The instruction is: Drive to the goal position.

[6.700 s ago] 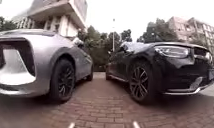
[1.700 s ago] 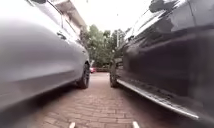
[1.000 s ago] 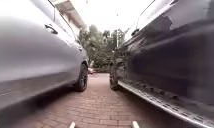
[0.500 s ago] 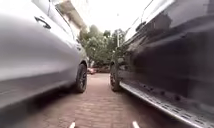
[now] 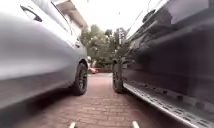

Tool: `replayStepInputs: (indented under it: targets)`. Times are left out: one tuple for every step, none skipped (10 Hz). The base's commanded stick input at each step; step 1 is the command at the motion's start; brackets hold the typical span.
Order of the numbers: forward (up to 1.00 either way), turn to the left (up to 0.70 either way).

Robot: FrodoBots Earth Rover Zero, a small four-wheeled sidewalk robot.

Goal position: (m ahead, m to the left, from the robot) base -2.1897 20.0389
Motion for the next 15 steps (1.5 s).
replayStepInputs:
  targets:
    - [0.45,0.0]
    - [0.45,0.0]
    - [0.45,0.0]
    - [0.45,0.0]
    - [0.45,0.0]
    - [0.45,0.05]
    - [0.45,0.27]
    - [0.45,0.27]
    - [0.45,0.27]
    - [0.45,0.21]
    - [0.45,0.02]
    - [0.45,0.0]
    - [0.45,0.0]
    - [0.45,0.0]
    - [0.45,0.0]
